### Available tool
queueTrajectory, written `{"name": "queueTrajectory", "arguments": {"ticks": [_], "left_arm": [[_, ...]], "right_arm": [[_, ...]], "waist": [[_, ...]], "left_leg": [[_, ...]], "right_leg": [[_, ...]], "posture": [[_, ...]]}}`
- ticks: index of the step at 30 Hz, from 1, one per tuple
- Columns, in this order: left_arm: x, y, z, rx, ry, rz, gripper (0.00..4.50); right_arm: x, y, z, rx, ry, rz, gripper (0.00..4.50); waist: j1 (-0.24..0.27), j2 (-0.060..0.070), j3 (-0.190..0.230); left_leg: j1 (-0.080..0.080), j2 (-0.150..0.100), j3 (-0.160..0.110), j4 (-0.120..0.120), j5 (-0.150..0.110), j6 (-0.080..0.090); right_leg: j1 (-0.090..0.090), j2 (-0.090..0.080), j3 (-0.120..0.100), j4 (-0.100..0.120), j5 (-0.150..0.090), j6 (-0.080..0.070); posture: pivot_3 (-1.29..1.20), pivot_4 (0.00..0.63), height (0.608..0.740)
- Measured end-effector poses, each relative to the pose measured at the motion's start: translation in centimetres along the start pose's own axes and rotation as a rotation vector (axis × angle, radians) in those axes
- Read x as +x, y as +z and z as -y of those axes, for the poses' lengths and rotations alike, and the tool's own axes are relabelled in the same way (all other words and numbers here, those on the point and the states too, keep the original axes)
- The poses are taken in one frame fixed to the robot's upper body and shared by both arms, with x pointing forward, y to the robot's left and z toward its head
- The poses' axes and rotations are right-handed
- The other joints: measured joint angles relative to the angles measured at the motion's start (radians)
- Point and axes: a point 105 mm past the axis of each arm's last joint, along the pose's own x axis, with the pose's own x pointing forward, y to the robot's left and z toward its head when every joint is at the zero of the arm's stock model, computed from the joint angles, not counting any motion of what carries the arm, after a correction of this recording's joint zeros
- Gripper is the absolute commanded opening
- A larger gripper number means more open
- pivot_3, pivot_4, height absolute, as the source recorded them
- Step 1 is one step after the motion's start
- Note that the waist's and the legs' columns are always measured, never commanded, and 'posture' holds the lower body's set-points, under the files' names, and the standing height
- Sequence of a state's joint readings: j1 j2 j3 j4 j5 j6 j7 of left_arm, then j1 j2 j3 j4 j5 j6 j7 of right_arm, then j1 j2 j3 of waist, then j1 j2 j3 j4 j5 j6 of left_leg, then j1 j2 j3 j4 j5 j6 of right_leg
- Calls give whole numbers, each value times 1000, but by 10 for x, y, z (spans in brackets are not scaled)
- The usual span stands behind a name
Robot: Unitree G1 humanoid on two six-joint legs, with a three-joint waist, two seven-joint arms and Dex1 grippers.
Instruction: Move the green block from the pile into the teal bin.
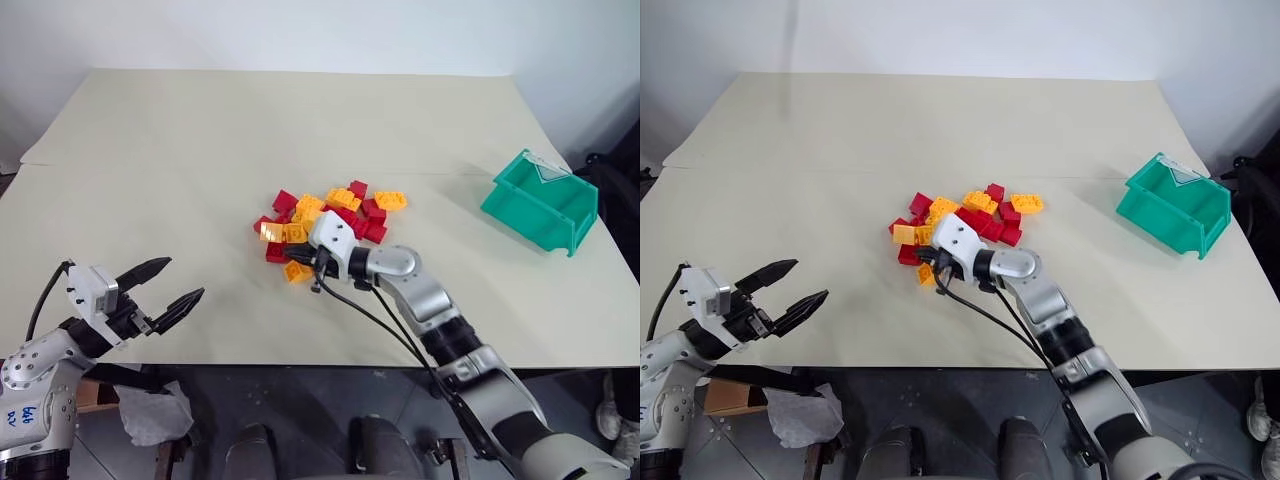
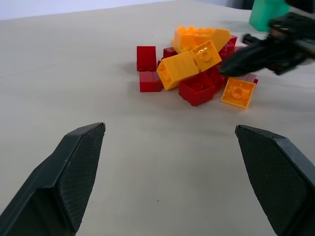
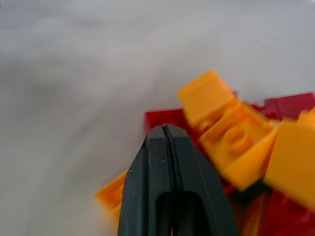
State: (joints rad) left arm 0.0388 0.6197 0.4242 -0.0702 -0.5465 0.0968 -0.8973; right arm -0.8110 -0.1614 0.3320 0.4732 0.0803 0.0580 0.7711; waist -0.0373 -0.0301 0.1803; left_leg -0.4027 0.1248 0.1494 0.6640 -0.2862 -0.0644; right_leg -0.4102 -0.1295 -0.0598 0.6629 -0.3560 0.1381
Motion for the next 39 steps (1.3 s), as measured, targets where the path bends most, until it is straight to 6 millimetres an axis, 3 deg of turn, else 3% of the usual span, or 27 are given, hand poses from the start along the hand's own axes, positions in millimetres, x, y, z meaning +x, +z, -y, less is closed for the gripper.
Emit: {"name": "queueTrajectory", "arguments": {"ticks": [5, 9, 16, 20, 25, 28, 32, 39], "left_arm": [[4, 3, 5, 4, -26, 3, 4500], [14, 12, 17, 17, -87, 37, 4500], [27, 23, 24, 25, -134, 74, 4500], [30, 23, 25, 22, -142, 80, 4500], [30, 23, 25, 21, -142, 80, 4500], [29, 21, 25, 18, -138, 76, 4500], [26, 18, 26, 9, -134, 65, 4500], [25, 15, 26, 4, -128, 60, 4500]], "right_arm": [[7, -1, 38, -45, -144, -38, 16], [0, 3, 73, -49, -294, -57, 16], [-9, -9, 90, -34, -361, -106, 16], [-8, -7, 90, -34, -357, -94, 16], [8, -8, 61, -18, -213, -71, 16], [8, -14, 42, -4, -123, -67, 16], [-7, -15, 33, -19, -57, -100, 16], [-50, -39, 40, 21, -116, -202, 16]], "waist": [[-17, 0, 0], [-25, 0, 0], [-51, 1, 0], [-61, 1, 1], [-72, 1, 1], [-71, 2, 1], [-64, 2, 1], [-44, 3, 2]], "left_leg": [[0, 0, 0, 0, 0, 0], [0, 0, 0, 0, 0, 0], [0, 0, 0, -1, 0, 0], [0, 1, 0, -1, 0, -1], [0, 0, -1, -1, 0, -1], [0, 0, -1, -1, 0, -1], [0, 0, -1, -2, 0, -1], [0, 0, -1, -1, 0, 0]], "right_leg": [[0, 0, 0, 0, 0, 0], [0, 0, 0, 1, 0, 0], [0, 0, 0, 1, 0, 0], [0, 0, 0, 1, 0, 0], [0, 0, 0, 2, 0, 0], [1, 0, 0, 1, 0, 0], [1, 0, 0, 1, 0, 0], [1, 0, 0, 0, 0, 0]], "posture": [[0, 150, 740], [0, 150, 740], [0, 150, 740], [0, 150, 740], [0, 150, 740], [0, 150, 740], [0, 150, 740], [0, 150, 740]]}}
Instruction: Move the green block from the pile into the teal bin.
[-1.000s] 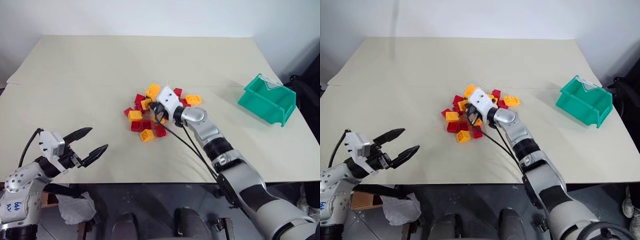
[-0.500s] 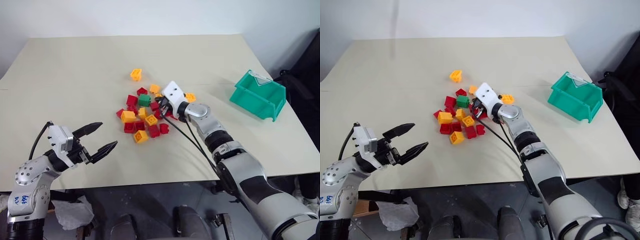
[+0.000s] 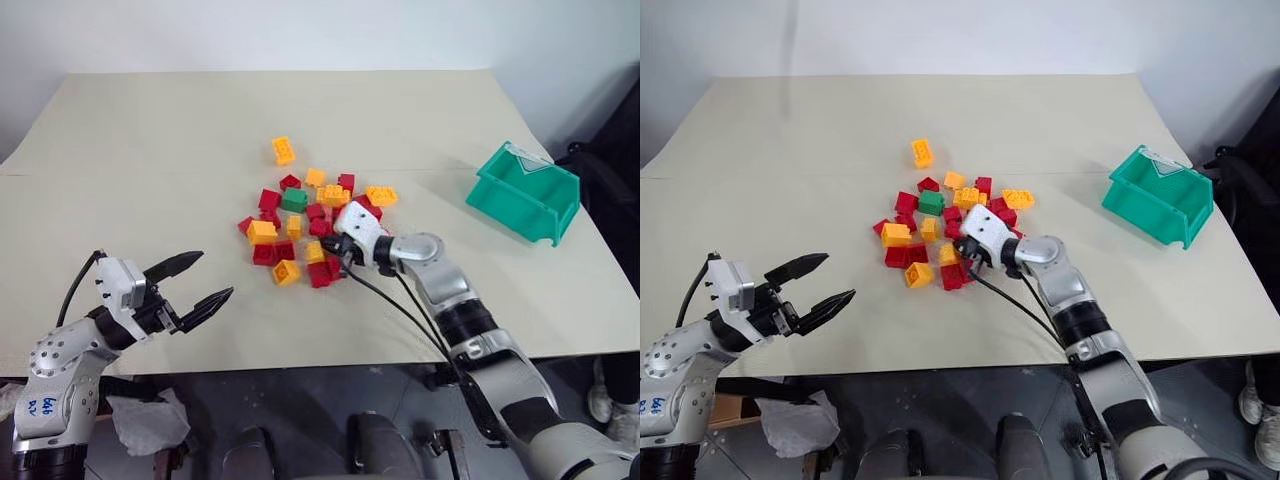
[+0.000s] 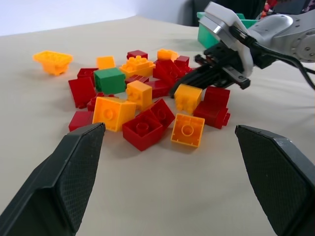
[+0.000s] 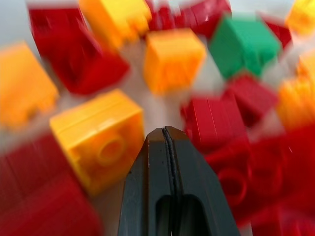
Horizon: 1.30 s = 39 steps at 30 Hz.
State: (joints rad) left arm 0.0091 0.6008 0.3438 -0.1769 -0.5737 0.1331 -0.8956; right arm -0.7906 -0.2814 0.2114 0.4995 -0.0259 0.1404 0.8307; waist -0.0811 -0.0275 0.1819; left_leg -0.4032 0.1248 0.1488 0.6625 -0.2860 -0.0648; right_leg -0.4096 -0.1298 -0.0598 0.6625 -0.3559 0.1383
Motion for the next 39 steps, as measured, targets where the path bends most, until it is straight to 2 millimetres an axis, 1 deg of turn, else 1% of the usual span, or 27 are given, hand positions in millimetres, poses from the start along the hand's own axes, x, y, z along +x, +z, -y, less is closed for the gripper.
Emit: {"name": "queueTrajectory", "arguments": {"ticks": [4, 6, 7, 10, 11, 13, 14, 16, 18, 22, 23, 25, 26, 29, 31, 35, 37, 39], "left_arm": [[0, 0, -1, 0, 4, 1, 4500], [-1, 0, -2, -1, 11, 0, 4500], [-2, -1, -3, -3, 17, -1, 4500], [-5, -4, -7, -18, 40, -8, 4500], [-6, -4, -9, -17, 46, -7, 4500], [-8, -2, -11, -8, 60, -2, 4500], [-9, -1, -12, -6, 66, -2, 4500], [-10, -1, -14, -3, 74, 0, 4500], [-11, 0, -16, -2, 88, 1, 4500], [-17, -1, -24, -7, 136, -1, 4500], [-18, -1, -25, -6, 142, -1, 4500], [-19, -1, -26, -5, 154, 0, 4500], [-18, 0, -26, -5, 156, 2, 4500], [-17, 1, -28, -1, 160, 7, 4500], [-16, 3, -29, 3, 165, 14, 4500], [-14, 5, -30, 6, 167, 22, 4500], [-13, 6, -30, 8, 166, 26, 4500], [-12, 6, -31, 10, 166, 28, 4500]], "right_arm": [[-32, -10, 22, 9, -89, -15, 16], [-48, -15, 29, 36, -124, 1, 16], [-52, -15, 30, 48, -129, 16, 16], [-59, -4, 29, 75, -116, 89, 16], [-60, 1, 29, 82, -111, 108, 176], [-63, 9, 29, 109, -106, 140, 574], [-63, 11, 28, 121, -97, 148, 862], [-66, 14, 21, 139, -60, 155, 1549], [-69, 12, 16, 152, -45, 153, 2203], [-70, 9, 15, 167, -53, 144, 3596], [-69, 10, 16, 168, -56, 144, 3857], [-64, 16, 18, 172, -60, 163, 4460], [-60, 21, 21, 174, -65, 174, 4460], [-34, 45, 33, 174, -86, 200, 4460], [-18, 54, 35, 163, -75, 198, 4460], [20, 61, 36, 152, -64, 127, 4460], [34, 63, 37, 160, -74, 87, 4460], [44, 64, 38, 165, -89, 59, 4460]], "waist": [[5, 0, 0], [4, 0, 0], [2, 0, 0], [-5, 1, 1], [-5, 1, 1], [0, 1, 1], [2, 1, 1], [7, 1, 1], [17, 1, 1], [23, 1, 1], [25, 1, 1], [23, 1, 1], [21, 1, 1], [13, 1, 1], [12, 1, 1], [-1, 1, 1], [-5, 1, 1], [-8, 1, 1]], "left_leg": [[0, 0, 0, 0, 0, 0], [0, 0, 0, 0, 0, 0], [0, 0, 0, 0, 0, 0], [1, 0, 1, 0, 0, 0], [1, 0, 1, 0, 0, 0], [0, 0, 1, 0, 0, 0], [0, 0, 1, 0, 0, 0], [0, 0, 1, 0, 0, 0], [0, 0, 1, 0, 0, 0], [0, 0, 1, 0, 0, 0], [0, 0, 1, 0, 0, 0], [0, 0, 1, 0, 0, 0], [0, 0, 2, 0, 0, 0], [1, 1, 2, 0, 0, 0], [1, 1, 2, 0, 0, 0], [0, 1, 2, 0, 0, 0], [0, 1, 2, -1, 0, 0], [0, 1, 2, -1, 0, 0]], "right_leg": [[0, 0, 0, -1, 0, 0], [0, 0, 0, -2, 0, 0], [0, 0, 0, -2, 0, 0], [-1, 0, 0, -2, 0, 0], [-1, 0, 0, -2, 0, 0], [-1, 0, 0, -2, 0, 0], [0, 0, 0, -2, 0, 0], [0, 0, 0, -2, 0, 0], [0, 0, 0, -2, 0, 0], [-1, 0, 0, -4, 0, 0], [-1, 0, 0, -4, 0, 0], [-1, 0, 0, -4, 0, 0], [-1, 0, 0, -3, 0, 0], [-2, 0, 0, -1, 0, 0], [-2, 0, 0, -1, 0, 0], [-2, 0, -1, 1, 0, 0], [-2, 0, -1, 0, 0, 0], [-2, 0, -1, 0, 0, 0]], "posture": [[0, 150, 740], [0, 150, 740], [0, 150, 740], [0, 150, 740], [0, 150, 740], [0, 150, 740], [0, 150, 740], [0, 150, 740], [0, 150, 740], [0, 150, 740], [0, 150, 740], [0, 150, 740], [0, 150, 740], [0, 150, 740], [0, 150, 740], [0, 150, 740], [0, 150, 740], [0, 150, 740]]}}
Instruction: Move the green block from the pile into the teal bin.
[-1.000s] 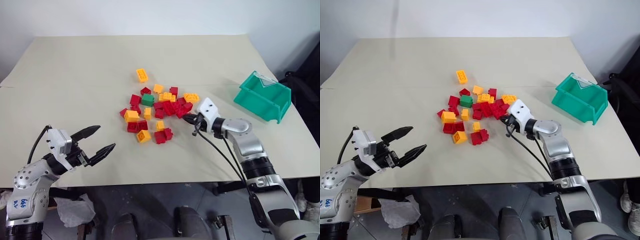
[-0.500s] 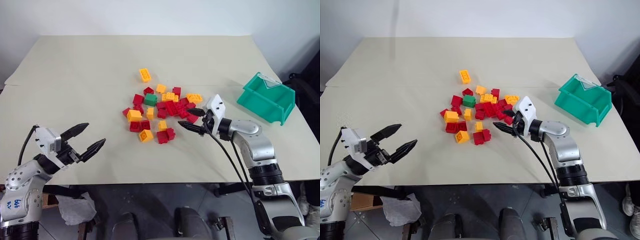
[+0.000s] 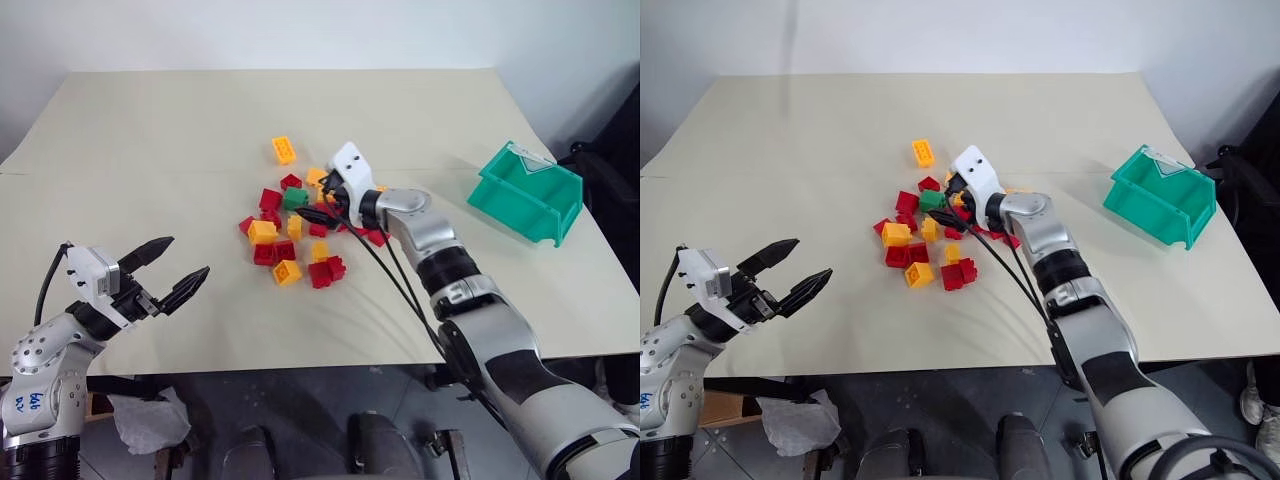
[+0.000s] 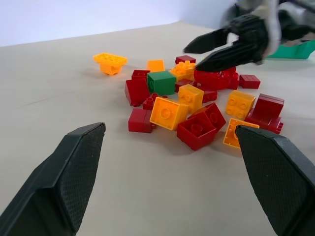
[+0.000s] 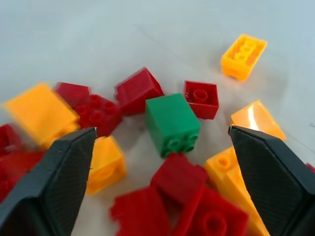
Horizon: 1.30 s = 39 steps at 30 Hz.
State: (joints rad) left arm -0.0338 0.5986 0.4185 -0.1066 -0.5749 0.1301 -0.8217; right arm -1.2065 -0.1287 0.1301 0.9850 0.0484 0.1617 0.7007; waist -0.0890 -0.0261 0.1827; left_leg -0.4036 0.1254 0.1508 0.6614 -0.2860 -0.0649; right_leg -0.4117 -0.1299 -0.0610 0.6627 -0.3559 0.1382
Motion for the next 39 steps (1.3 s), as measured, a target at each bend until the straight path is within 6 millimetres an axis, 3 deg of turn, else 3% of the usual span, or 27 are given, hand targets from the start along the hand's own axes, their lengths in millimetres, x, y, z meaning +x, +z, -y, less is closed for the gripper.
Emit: {"name": "queueTrajectory", "arguments": {"ticks": [5, 11, 25, 30, 34, 39], "left_arm": [[2, 2, -1, 4, -1, 8, 4500], [5, 0, 2, -13, 3, 24, 4500], [3, 7, 4, 14, 26, 33, 4500], [5, 11, 6, 25, 27, 47, 4500], [8, 7, 4, 13, 16, 41, 4500], [19, 6, -4, 32, -25, 23, 4500]], "right_arm": [[16, -4, -4, -12, -50, -43, 4460], [28, -7, -22, 2, -9, -43, 4460], [32, 2, -45, 61, 160, -14, 4460], [6, 19, -20, -12, 192, 122, 4460], [-23, 9, -3, -28, 182, 194, 4460], [-89, 1, 3, -60, 148, 385, 4460]], "waist": [[-7, 0, 0], [-22, 0, 0], [-31, 0, 0], [-21, 0, 0], [-17, 0, 0], [6, 0, 0]], "left_leg": [[0, 0, 0, -1, 0, 0], [0, 0, 0, -1, 0, 0], [0, 0, -1, -1, 0, 0], [0, 0, -1, -1, 0, 0], [0, 0, -2, -1, 0, 0], [0, 0, -2, -1, 0, 0]], "right_leg": [[0, 0, 0, 0, 0, 0], [0, 0, 0, 0, 0, 0], [0, 0, 0, 0, 0, 0], [1, 0, 0, 0, 0, 0], [1, 0, -1, 0, 0, 0], [1, 0, -1, -1, 0, 0]], "posture": [[0, 150, 740], [0, 150, 740], [0, 150, 740], [0, 150, 740], [0, 150, 740], [0, 150, 740]]}}
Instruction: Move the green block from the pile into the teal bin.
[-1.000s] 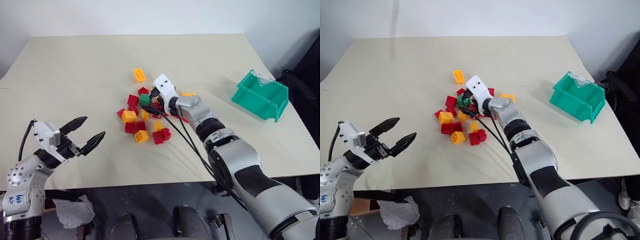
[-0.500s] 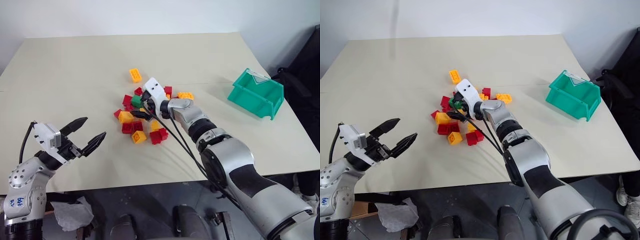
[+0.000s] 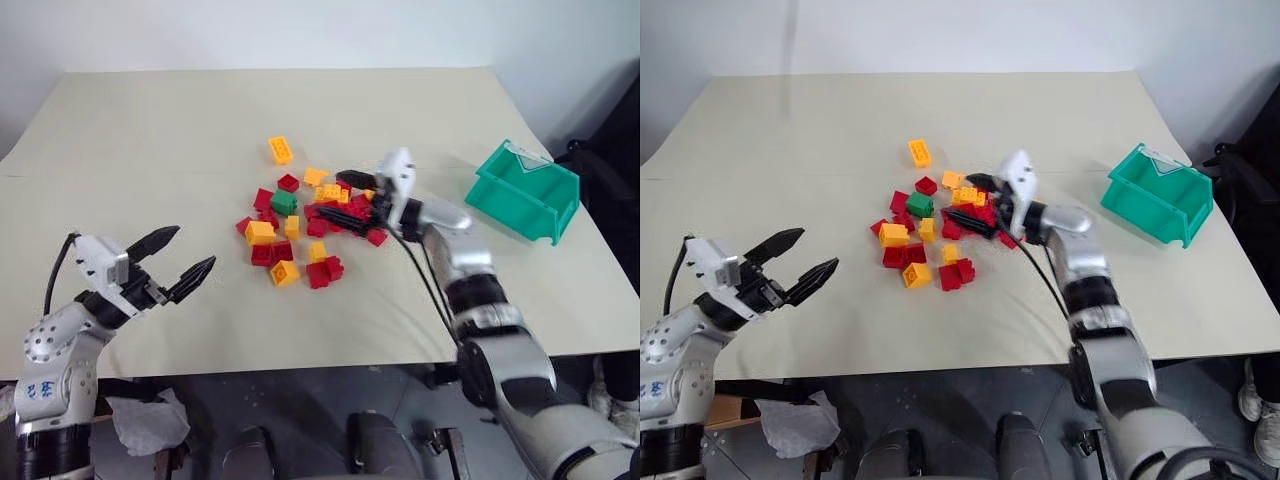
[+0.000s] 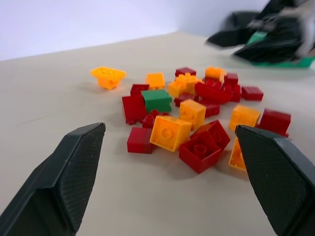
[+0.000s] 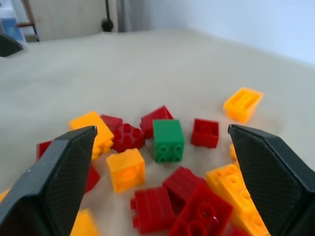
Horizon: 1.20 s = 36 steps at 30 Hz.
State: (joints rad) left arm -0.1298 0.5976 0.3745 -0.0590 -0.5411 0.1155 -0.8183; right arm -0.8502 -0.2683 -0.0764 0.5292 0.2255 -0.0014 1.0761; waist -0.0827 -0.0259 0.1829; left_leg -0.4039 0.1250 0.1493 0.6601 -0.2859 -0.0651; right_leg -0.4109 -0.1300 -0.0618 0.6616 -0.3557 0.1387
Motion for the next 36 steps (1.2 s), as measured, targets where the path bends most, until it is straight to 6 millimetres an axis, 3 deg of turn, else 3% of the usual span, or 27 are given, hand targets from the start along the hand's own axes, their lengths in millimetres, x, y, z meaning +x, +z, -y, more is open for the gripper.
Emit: {"name": "queueTrajectory", "arguments": {"ticks": [4, 8, 19, 22, 24, 29, 36], "left_arm": [[2, -4, -16, 19, 2, -43, 4500], [8, -5, -19, 14, -41, -49, 4500], [14, -14, -16, 33, -157, -98, 4500], [28, -12, -12, 74, -215, -107, 4500], [43, -7, -10, 101, -260, -96, 4500], [125, 16, 1, 225, -442, -92, 4500], [188, 13, 13, 346, -501, -256, 4500]], "right_arm": [[-66, 3, -15, -40, -37, -2, 4460], [-107, -11, -44, 31, -27, -92, 4460], [-137, 0, -73, 30, -143, -101, 4460], [-143, -3, -78, 30, -169, -114, 4460], [-145, -1, -80, 19, -179, -117, 4460], [-147, 3, -83, 9, -204, -119, 4460], [-147, 6, -85, -2, -235, -121, 4460]], "waist": [[17, 0, 0], [31, 0, 0], [60, 0, 0], [81, 0, 0], [85, 0, 0], [116, -2, -1], [106, -3, 0]], "left_leg": [[0, 0, 1, 0, 0, 0], [1, 0, 1, 0, 0, 0], [1, 0, 1, 2, -1, 0], [1, -1, 1, 3, -1, 0], [1, -1, 1, 4, -1, 0], [0, -2, 1, 6, -1, 1], [0, -2, 1, 3, -1, 1]], "right_leg": [[0, 0, 0, -1, 0, 0], [0, 0, 0, -2, 0, 0], [0, 0, 0, -4, 0, 0], [1, 0, 0, -5, 0, 0], [1, 0, 0, -5, 0, 0], [3, 0, -1, -7, 0, 0], [2, 1, -2, -8, 1, 1]], "posture": [[0, 150, 740], [0, 150, 740], [0, 150, 740], [0, 150, 740], [0, 150, 740], [0, 150, 740], [0, 150, 740]]}}
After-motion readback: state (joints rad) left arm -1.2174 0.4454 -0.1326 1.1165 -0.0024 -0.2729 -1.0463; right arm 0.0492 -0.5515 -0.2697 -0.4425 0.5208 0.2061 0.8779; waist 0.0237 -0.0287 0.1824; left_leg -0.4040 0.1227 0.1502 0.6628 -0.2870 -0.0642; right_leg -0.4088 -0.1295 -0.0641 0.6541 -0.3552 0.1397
